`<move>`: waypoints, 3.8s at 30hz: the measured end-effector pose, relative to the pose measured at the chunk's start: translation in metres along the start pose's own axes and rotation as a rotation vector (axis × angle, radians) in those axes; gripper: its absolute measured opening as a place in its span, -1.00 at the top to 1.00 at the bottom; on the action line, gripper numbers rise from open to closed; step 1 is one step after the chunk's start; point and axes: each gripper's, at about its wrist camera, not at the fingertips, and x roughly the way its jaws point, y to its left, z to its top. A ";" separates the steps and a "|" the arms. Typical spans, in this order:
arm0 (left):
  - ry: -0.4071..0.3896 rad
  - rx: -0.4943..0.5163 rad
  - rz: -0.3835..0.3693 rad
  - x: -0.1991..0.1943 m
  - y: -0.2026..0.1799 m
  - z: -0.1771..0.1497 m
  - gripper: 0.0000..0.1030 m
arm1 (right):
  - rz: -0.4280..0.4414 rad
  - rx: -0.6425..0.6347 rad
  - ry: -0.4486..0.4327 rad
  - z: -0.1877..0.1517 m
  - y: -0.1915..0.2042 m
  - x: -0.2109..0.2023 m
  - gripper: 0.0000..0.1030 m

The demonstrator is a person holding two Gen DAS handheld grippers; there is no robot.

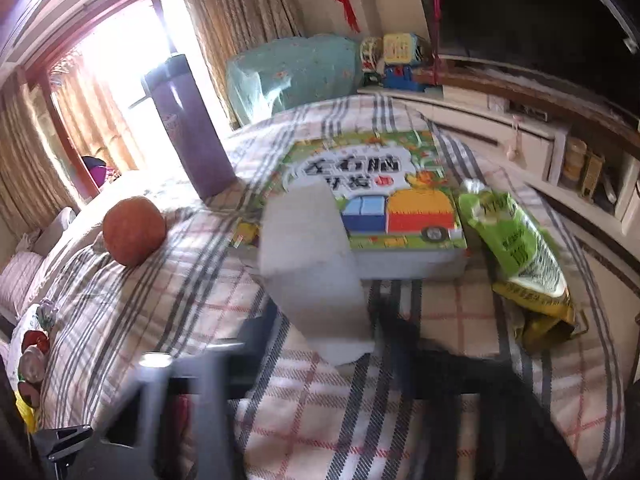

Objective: Collect trash
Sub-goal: 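Grasp the pink toothpaste tube with the left tool while the right tool grasps the white cup, then carry the pink toothpaste tube and white cup over the trash bin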

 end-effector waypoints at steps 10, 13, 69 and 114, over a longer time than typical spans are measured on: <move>0.000 0.019 0.021 0.000 -0.003 0.000 0.45 | 0.028 0.143 -0.106 -0.041 -0.024 -0.072 0.42; 0.001 0.034 0.038 0.001 -0.006 0.000 0.45 | -0.005 0.132 -0.079 -0.059 -0.027 -0.099 0.42; 0.045 0.314 -0.166 -0.049 -0.174 -0.037 0.60 | -0.129 0.263 -0.219 -0.151 -0.088 -0.262 0.48; 0.081 0.428 -0.298 0.010 -0.276 -0.009 0.60 | -0.308 0.419 -0.267 -0.164 -0.195 -0.312 0.48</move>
